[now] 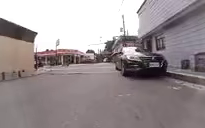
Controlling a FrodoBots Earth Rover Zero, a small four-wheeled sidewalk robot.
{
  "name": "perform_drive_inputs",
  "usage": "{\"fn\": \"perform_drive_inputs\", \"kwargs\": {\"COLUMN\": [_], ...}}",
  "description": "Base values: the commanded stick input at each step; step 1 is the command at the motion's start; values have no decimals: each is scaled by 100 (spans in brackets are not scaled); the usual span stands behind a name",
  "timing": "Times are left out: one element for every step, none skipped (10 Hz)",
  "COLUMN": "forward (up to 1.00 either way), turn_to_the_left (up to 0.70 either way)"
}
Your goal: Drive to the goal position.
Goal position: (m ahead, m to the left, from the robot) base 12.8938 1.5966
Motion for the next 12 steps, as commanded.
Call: {"fn": "perform_drive_inputs", "kwargs": {"forward": [50, 50, 50, 50, 50, 50, 50, 50, 50, 50, 50, 50], "turn_to_the_left": [4, 4, 4, 4, 4, 4, 4, 4, 4, 4, 4, 4]}}
